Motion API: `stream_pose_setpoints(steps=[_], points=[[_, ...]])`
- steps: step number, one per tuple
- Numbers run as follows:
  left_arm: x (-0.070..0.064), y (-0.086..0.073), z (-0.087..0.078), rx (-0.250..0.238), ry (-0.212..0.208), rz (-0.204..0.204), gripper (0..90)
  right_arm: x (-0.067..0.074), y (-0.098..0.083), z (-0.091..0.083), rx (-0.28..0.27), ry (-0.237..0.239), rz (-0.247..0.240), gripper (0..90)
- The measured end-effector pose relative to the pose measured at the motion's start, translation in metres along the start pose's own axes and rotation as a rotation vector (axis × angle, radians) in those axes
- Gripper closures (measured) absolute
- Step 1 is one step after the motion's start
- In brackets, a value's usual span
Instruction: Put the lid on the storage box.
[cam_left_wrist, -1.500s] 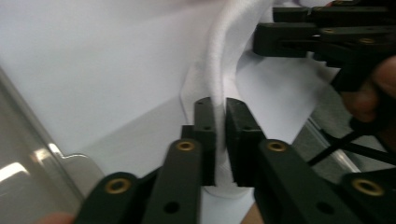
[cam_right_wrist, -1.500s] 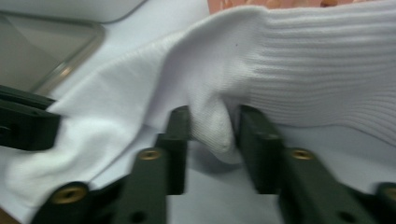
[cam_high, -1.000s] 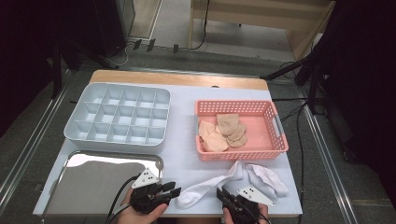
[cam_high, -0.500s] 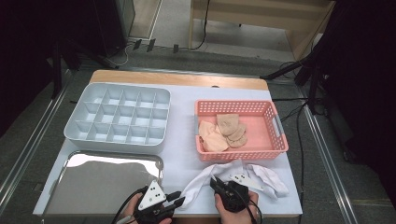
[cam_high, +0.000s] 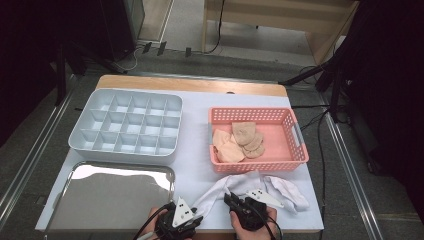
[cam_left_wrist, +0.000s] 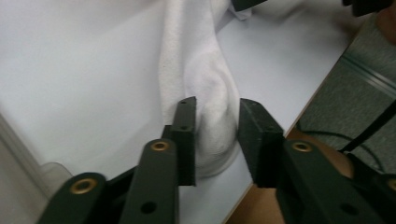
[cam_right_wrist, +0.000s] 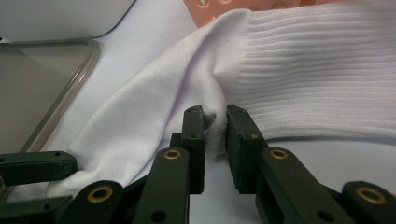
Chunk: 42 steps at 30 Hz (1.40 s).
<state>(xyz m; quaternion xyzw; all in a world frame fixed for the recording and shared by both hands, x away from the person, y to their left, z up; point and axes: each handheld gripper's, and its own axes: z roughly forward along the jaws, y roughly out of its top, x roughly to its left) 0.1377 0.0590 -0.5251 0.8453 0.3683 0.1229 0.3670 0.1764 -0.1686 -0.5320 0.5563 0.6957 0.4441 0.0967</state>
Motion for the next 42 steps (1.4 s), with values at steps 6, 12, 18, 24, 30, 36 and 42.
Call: stream_pose_setpoints(steps=[6, 12, 18, 24, 30, 36, 42], points=[[0.015, 0.0, -0.005, -0.051, -0.082, -0.107, 89.1, 0.0, -0.002, -0.01, -0.008, 0.017, -0.007, 80.7], [0.056, 0.003, -0.023, -0.171, -0.295, -0.351, 89.0, 0.001, -0.001, -0.034, -0.027, 0.033, -0.022, 87.1], [0.085, -0.005, -0.027, -0.213, -0.267, -0.453, 88.7, -0.004, 0.001, -0.036, -0.085, 0.031, -0.023, 70.3], [0.09, -0.008, -0.024, -0.219, -0.256, -0.48, 88.6, 0.012, 0.0, -0.001, -0.082, 0.022, -0.137, 57.4], [0.089, -0.008, -0.023, -0.216, -0.248, -0.485, 88.7, 0.014, -0.007, 0.006, -0.018, -0.056, -0.186, 88.3], [0.083, -0.007, -0.018, -0.181, -0.249, -0.464, 88.7, 0.016, -0.013, -0.03, -0.004, -0.015, -0.189, 88.6], [0.082, -0.007, -0.016, -0.173, -0.25, -0.455, 88.7, -0.005, -0.005, -0.055, -0.101, 0.03, -0.16, 65.2]])
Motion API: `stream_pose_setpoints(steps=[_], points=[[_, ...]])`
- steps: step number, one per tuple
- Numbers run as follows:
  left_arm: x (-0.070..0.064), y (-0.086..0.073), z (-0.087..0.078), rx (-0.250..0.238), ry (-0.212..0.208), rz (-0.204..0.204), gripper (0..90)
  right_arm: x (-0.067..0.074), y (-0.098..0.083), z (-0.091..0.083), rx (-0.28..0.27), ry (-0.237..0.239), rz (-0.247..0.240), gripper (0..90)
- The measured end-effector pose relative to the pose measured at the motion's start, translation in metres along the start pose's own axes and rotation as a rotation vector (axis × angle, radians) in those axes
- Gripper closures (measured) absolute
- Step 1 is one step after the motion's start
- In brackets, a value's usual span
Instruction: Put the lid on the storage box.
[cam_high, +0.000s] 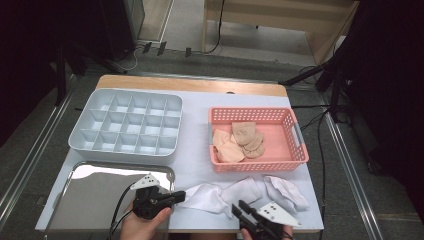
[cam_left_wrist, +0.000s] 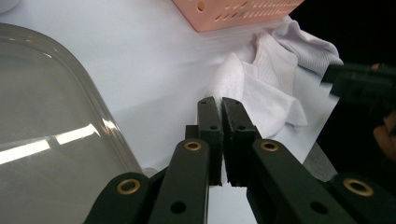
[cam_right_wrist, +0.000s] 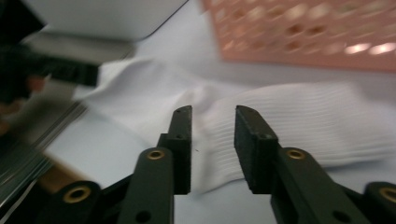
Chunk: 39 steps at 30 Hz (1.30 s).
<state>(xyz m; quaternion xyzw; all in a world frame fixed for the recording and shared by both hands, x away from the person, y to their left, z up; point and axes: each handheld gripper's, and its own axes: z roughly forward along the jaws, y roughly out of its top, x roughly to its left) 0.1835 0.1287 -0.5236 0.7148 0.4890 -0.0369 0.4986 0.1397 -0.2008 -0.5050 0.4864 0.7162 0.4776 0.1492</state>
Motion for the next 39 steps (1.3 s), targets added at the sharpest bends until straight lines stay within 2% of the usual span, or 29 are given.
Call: stream_pose_setpoints(steps=[3, 5, 6, 9, 12, 14, 16, 18, 23, 26, 28, 30, 34, 39], points=[[0.001, 0.0, 0.0, 0.0, 0.007, 0.002, 88.7, -0.032, 0.007, -0.013, -0.075, -0.086, 0.053, 62.7], [0.002, 0.0, 0.0, -0.002, 0.01, -0.003, 88.6, -0.056, 0.008, -0.018, -0.092, -0.111, 0.11, 60.9], [0.003, 0.0, 0.0, -0.002, 0.009, -0.002, 88.6, -0.065, 0.007, -0.02, -0.101, -0.138, 0.119, 60.3], [0.003, 0.0, 0.0, -0.008, 0.01, -0.006, 88.5, -0.082, 0.004, -0.021, -0.113, -0.252, 0.081, 54.9], [0.003, 0.0, -0.001, -0.004, 0.009, -0.005, 88.4, -0.094, -0.002, -0.012, -0.065, -0.3, 0.086, 47.9], [0.003, 0.0, -0.002, -0.012, 0.011, -0.007, 88.4, -0.098, -0.007, -0.003, -0.022, -0.326, 0.065, 47.6], [0.004, 0.0, -0.003, -0.014, 0.014, -0.004, 88.4, -0.098, -0.01, 0.001, -0.021, -0.359, 0.009, 50.4], [0.004, 0.0, -0.003, -0.019, 0.016, -0.004, 88.4, -0.099, -0.012, 0.002, -0.028, -0.362, -0.022, 53.5], [0.002, 0.0, -0.003, -0.022, 0.021, -0.001, 88.2, -0.102, -0.014, 0.001, -0.048, -0.354, -0.019, 59.9], [0.002, 0.0, -0.004, -0.022, 0.015, 0.003, 88.2, -0.1, -0.016, 0.002, -0.054, -0.379, -0.025, 63.3], [0.002, 0.0, -0.004, -0.027, 0.016, 0.002, 88.2, -0.1, -0.014, 0.001, -0.044, -0.405, -0.017, 74.8], [0.002, 0.0, -0.005, -0.027, 0.019, 0.005, 88.2, -0.104, -0.012, -0.001, -0.044, -0.39, 0.006, 81.7], [0.003, 0.0, -0.006, -0.029, 0.014, 0.002, 88.2, -0.113, -0.009, -0.004, -0.056, -0.369, 0.069, 84.2], [0.004, 0.0, -0.007, -0.032, 0.021, -0.007, 88.0, -0.12, -0.008, -0.008, -0.059, -0.45, 0.087, 84.2]])
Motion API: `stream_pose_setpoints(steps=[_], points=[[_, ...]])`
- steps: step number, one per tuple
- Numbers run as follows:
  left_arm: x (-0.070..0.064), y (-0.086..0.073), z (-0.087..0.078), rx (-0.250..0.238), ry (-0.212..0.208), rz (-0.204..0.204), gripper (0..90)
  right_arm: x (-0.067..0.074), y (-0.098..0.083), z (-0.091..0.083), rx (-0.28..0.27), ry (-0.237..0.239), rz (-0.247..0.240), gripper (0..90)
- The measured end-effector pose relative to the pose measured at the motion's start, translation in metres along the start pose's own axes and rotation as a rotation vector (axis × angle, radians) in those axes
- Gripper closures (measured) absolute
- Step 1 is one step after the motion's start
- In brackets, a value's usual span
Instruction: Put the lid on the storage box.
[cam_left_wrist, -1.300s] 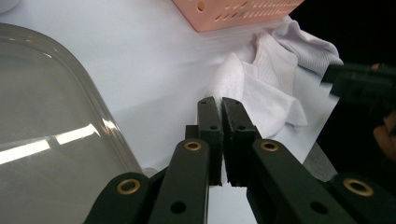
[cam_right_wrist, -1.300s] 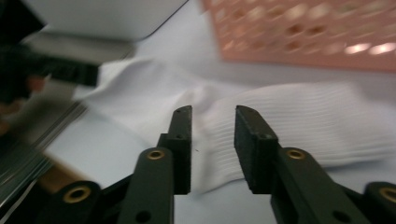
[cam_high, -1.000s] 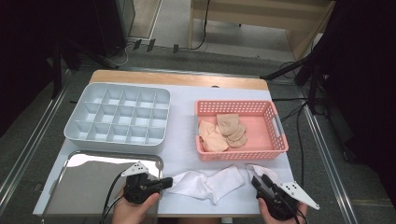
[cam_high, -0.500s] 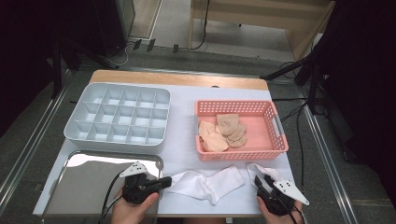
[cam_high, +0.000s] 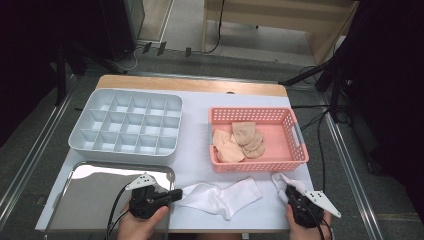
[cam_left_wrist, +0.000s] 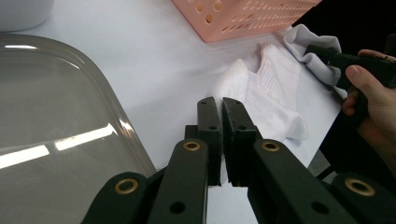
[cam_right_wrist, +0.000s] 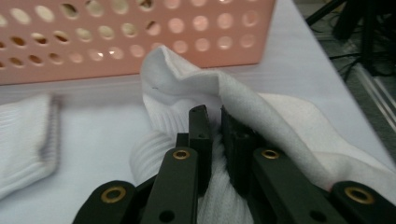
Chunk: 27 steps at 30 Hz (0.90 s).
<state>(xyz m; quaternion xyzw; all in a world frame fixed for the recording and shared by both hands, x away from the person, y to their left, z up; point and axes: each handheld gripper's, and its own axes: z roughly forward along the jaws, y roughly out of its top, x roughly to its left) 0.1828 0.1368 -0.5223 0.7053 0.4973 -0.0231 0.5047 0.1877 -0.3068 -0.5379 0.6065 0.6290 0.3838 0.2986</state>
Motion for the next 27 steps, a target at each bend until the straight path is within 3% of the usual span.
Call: stream_pose_setpoints(steps=[3, 5, 7, 9, 11, 14, 17, 20, 22, 25, 27], points=[[0.002, 0.0, 0.001, 0.002, -0.002, -0.002, 88.0, -0.001, 0.0, 0.0, -0.001, 0.013, -0.01, 82.1], [0.002, 0.0, 0.002, 0.0, -0.001, -0.006, 88.0, 0.001, 0.002, -0.003, -0.012, 0.031, -0.001, 68.2], [0.001, 0.0, 0.002, 0.0, 0.0, -0.007, 87.8, 0.009, 0.007, -0.013, -0.059, 0.018, 0.003, 56.9], [0.002, 0.0, 0.001, 0.002, 0.002, -0.007, 87.6, 0.021, 0.014, -0.025, -0.1, 0.011, -0.012, 52.0], [0.002, 0.0, 0.002, -0.001, 0.002, -0.009, 87.5, 0.035, 0.016, -0.035, -0.123, 0.04, -0.028, 55.2], [0.002, 0.0, 0.002, 0.0, -0.001, -0.006, 87.6, 0.056, 0.01, -0.031, -0.09, 0.17, -0.052, 56.9], [0.0, 0.0, 0.002, 0.001, -0.004, 0.0, 87.7, 0.073, 0.001, -0.013, -0.033, 0.172, -0.093, 54.4], [0.0, 0.0, 0.002, 0.007, -0.008, 0.003, 87.7, 0.079, -0.001, 0.0, 0.011, 0.188, -0.088, 55.7], [0.001, 0.0, 0.002, 0.003, -0.009, -0.006, 87.7, 0.083, -0.003, 0.006, 0.053, 0.198, -0.086, 63.9], [0.001, 0.0, 0.003, 0.006, -0.015, -0.009, 87.9, 0.085, -0.006, 0.006, 0.059, 0.192, -0.12, 77.5], [0.001, 0.0, 0.003, 0.007, -0.02, -0.011, 88.0, 0.081, -0.005, 0.003, 0.072, 0.206, -0.1, 82.2]])
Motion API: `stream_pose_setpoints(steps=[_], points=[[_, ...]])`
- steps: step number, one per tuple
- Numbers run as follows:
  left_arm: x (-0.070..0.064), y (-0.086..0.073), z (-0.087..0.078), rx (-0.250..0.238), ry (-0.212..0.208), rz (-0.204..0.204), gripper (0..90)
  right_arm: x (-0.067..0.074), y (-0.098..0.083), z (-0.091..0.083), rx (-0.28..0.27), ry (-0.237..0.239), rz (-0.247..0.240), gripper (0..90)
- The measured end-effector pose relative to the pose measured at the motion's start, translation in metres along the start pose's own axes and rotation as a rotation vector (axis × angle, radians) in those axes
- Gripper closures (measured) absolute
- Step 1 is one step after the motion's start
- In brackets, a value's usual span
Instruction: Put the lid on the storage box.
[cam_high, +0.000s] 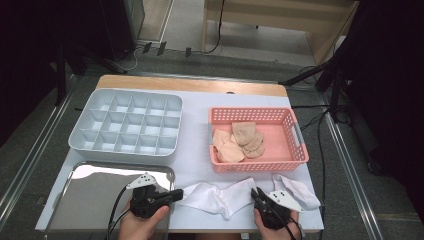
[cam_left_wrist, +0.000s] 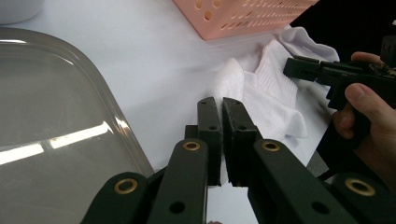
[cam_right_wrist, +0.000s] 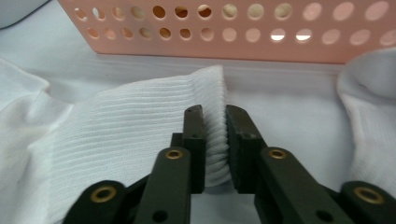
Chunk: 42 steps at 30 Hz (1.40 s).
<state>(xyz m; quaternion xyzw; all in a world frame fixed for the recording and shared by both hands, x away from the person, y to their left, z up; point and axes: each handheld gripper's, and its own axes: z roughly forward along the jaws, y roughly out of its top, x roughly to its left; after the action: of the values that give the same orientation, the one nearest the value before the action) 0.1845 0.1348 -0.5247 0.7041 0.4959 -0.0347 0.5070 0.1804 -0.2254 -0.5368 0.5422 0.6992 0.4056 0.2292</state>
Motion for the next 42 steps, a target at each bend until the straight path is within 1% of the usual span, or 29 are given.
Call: stream_pose_setpoints(steps=[2, 5, 8, 10, 12, 13, 15, 18, 19, 20, 21, 23, 24, 25, 26, 27, 28, 29, 30, 31, 33, 34, 37, 39, 41, 42], points=[[-0.001, 0.0, 0.001, 0.004, -0.006, 0.001, 88.1, -0.004, -0.001, -0.004, 0.008, 0.01, 0.002, 83.4], [-0.004, 0.001, 0.004, 0.012, -0.032, -0.011, 88.2, -0.011, -0.003, -0.013, 0.016, 0.002, 0.011, 83.9], [-0.006, 0.002, 0.006, 0.0, -0.03, -0.011, 87.0, -0.023, -0.004, -0.022, 0.018, -0.006, 0.02, 84.7], [-0.006, 0.003, 0.006, -0.011, -0.016, -0.007, 80.1, -0.03, -0.005, -0.025, 0.017, -0.008, 0.042, 84.1], [-0.007, 0.003, 0.006, -0.026, 0.006, -0.005, 73.5, -0.035, -0.006, -0.026, 0.0, 0.015, 0.048, 82.2], [-0.007, 0.003, 0.005, -0.028, 0.015, -0.004, 70.4, -0.036, -0.006, -0.026, -0.007, 0.022, 0.042, 81.5], [-0.006, 0.003, 0.004, -0.031, 0.04, 0.0, 63.3, -0.036, -0.006, -0.025, -0.014, 0.017, 0.043, 78.8], [-0.005, 0.003, 0.005, -0.039, 0.063, 0.008, 54.8, -0.035, -0.007, -0.025, -0.021, 0.009, 0.055, 75.0], [-0.006, 0.002, 0.006, -0.035, 0.079, 0.025, 53.0, -0.034, -0.007, -0.026, -0.025, 0.005, 0.061, 74.2], [-0.007, 0.001, 0.008, -0.026, 0.081, 0.037, 50.6, -0.034, -0.007, -0.027, -0.034, 0.005, 0.058, 73.3], [-0.008, 0.001, 0.01, -0.005, 0.089, 0.053, 49.0, -0.034, -0.007, -0.027, -0.041, 0.001, 0.058, 72.0], [-0.011, -0.001, 0.014, 0.009, 0.11, 0.066, 46.7, -0.033, -0.007, -0.029, -0.055, -0.021, 0.062, 67.3], [-0.012, -0.002, 0.015, 0.014, 0.118, 0.073, 47.4, -0.032, -0.007, -0.031, -0.065, -0.041, 0.073, 66.4], [-0.013, -0.002, 0.016, 0.017, 0.118, 0.077, 50.0, -0.03, -0.006, -0.034, -0.084, -0.049, 0.086, 65.8], [-0.013, -0.002, 0.016, 0.013, 0.125, 0.077, 54.8, -0.027, -0.006, -0.038, -0.104, -0.033, 0.104, 66.1], [-0.013, -0.001, 0.016, 0.011, 0.13, 0.08, 57.9, -0.023, -0.005, -0.041, -0.12, 0.0, 0.107, 66.1], [-0.013, -0.001, 0.016, 0.011, 0.14, 0.08, 60.5, -0.016, -0.005, -0.043, -0.124, 0.027, 0.099, 66.3], [-0.012, -0.001, 0.016, 0.01, 0.149, 0.08, 64.4, -0.007, -0.005, -0.043, -0.12, 0.054, 0.065, 66.6], [-0.012, -0.001, 0.017, 0.009, 0.15, 0.079, 67.9, -0.001, -0.005, -0.042, -0.114, 0.07, 0.046, 66.6], [-0.011, 0.0, 0.017, 0.011, 0.143, 0.077, 71.5, 0.008, -0.006, -0.04, -0.103, 0.096, 0.027, 66.5], [-0.01, 0.0, 0.018, 0.015, 0.139, 0.078, 77.2, 0.023, -0.009, -0.034, -0.079, 0.161, 0.008, 65.4], [-0.01, 0.0, 0.018, 0.017, 0.133, 0.076, 79.1, 0.031, -0.01, -0.032, -0.058, 0.182, 0.0, 64.2], [-0.011, -0.001, 0.019, 0.016, 0.123, 0.08, 79.8, 0.05, -0.015, -0.024, -0.013, 0.224, -0.063, 61.2], [-0.011, -0.001, 0.019, 0.014, 0.12, 0.077, 82.3, 0.059, -0.018, -0.019, 0.02, 0.232, -0.099, 61.0], [-0.011, -0.001, 0.019, 0.012, 0.121, 0.079, 84.7, 0.063, -0.021, -0.015, 0.04, 0.205, -0.139, 68.1], [-0.011, -0.001, 0.02, 0.012, 0.118, 0.077, 86.0, 0.063, -0.022, -0.015, 0.032, 0.187, -0.155, 73.5]])
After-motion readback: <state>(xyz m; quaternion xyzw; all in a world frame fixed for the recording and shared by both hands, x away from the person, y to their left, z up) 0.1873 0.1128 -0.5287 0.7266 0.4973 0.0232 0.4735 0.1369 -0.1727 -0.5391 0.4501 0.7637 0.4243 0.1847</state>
